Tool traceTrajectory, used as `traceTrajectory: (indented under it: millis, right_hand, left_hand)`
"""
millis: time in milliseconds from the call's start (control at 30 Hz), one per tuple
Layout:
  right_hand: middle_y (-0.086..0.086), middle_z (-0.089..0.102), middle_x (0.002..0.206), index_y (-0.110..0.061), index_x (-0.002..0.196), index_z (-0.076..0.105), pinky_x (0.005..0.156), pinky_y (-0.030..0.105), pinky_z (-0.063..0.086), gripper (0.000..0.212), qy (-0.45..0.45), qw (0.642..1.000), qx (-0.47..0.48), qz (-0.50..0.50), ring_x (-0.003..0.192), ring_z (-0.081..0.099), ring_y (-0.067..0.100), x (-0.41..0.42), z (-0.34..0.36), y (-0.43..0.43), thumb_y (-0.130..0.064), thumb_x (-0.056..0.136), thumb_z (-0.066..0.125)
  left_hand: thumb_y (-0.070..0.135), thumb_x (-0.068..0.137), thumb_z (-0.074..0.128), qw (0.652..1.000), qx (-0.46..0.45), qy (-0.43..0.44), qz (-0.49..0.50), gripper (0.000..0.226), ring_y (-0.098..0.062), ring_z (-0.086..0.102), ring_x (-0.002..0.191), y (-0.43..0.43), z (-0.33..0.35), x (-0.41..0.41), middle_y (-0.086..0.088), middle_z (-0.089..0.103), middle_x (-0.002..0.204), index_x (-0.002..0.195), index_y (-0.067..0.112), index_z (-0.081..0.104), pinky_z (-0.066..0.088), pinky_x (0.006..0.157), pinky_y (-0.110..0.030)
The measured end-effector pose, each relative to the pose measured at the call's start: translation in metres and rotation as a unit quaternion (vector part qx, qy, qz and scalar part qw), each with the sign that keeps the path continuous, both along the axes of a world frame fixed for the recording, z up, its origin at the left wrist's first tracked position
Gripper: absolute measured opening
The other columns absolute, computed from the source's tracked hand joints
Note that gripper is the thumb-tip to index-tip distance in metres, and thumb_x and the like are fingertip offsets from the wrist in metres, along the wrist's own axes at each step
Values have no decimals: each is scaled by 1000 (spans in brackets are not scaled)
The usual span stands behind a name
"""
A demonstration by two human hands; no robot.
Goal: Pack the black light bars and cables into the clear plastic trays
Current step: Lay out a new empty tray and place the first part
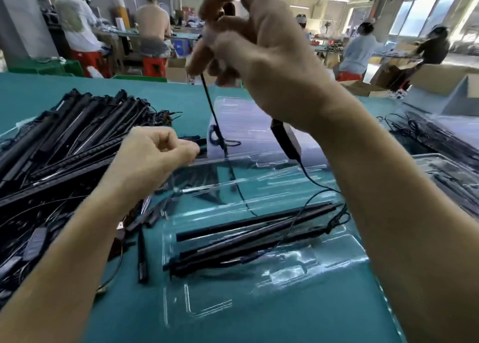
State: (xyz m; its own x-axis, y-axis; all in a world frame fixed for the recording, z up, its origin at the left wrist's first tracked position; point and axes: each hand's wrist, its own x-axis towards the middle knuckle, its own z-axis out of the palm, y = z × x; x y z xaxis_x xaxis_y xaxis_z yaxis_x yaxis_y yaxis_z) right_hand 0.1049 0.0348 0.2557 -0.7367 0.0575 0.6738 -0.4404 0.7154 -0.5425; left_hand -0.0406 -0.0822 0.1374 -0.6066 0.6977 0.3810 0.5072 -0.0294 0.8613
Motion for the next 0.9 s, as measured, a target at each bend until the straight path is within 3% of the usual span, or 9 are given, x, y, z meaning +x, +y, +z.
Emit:
traceTrajectory:
  millis: [167,267,367,467,533,600,733,833,900]
  right_hand:
    - [21,57,100,4,104,43,84,22,50,9,-20,999,9,27,91,68,22,-2,-8,-6,8,97,44]
    - [25,61,102,0,102,42,79,24,52,8,-4,1000,-15,10,95,68,24,2,-10,-6,7,98,44]
    - [16,64,92,-5,106,39,70,41,58,11,-13,997,-70,-18,83,68,23,17,-14,6,2,99,43]
    - [8,55,80,-7,115,40,50,32,50,19,-45,988,-120,-89,61,57,17,40,-32,26,-7,99,49]
    - [8,56,76,-13,122,45,43,26,43,34,-152,969,-155,-114,52,51,13,54,-57,37,-26,94,59]
    - [5,64,83,-23,123,52,47,25,47,51,-283,942,-114,-137,53,56,10,63,-85,44,-49,82,65]
    - [-5,64,89,-29,109,63,69,23,50,39,-344,923,25,-170,75,61,10,69,-125,52,-39,76,81]
    - [-10,63,90,-30,96,66,71,17,46,19,-362,908,120,-171,80,59,9,73,-137,57,-28,81,77]
    - [-13,60,89,-31,93,68,81,28,46,7,-358,891,204,-189,86,57,10,80,-146,56,-27,87,69]
  left_hand:
    - [0,79,73,984,-123,94,-87,59,-1,71,87,3,23,8,17,75,97,122,39,61,60,79,-34]
    - [20,90,70,962,-195,111,-154,35,3,69,78,13,24,15,26,72,95,113,46,67,56,71,-27]
    - [46,89,64,969,-181,89,-145,15,-15,73,83,20,22,12,5,74,91,99,37,70,61,70,-39]
    - [35,98,59,996,-80,14,-41,16,-21,75,71,23,22,8,-7,69,95,86,25,60,60,53,-33]
    - [32,102,52,999,31,-33,3,20,-26,74,75,28,23,2,-11,65,99,86,21,53,61,59,-39]
    - [24,102,50,992,75,89,44,16,-33,65,82,33,24,-2,-12,60,93,87,19,51,58,76,-46]
    - [4,92,59,913,115,349,175,2,-7,43,92,24,19,11,-19,54,106,91,6,60,36,85,-7]
    - [6,90,63,863,150,403,264,6,-25,45,93,0,-6,26,-22,51,96,86,3,67,36,79,-26]
    - [8,89,66,831,144,441,306,9,-30,46,84,-21,-27,34,-17,49,88,82,8,72,31,74,-32]
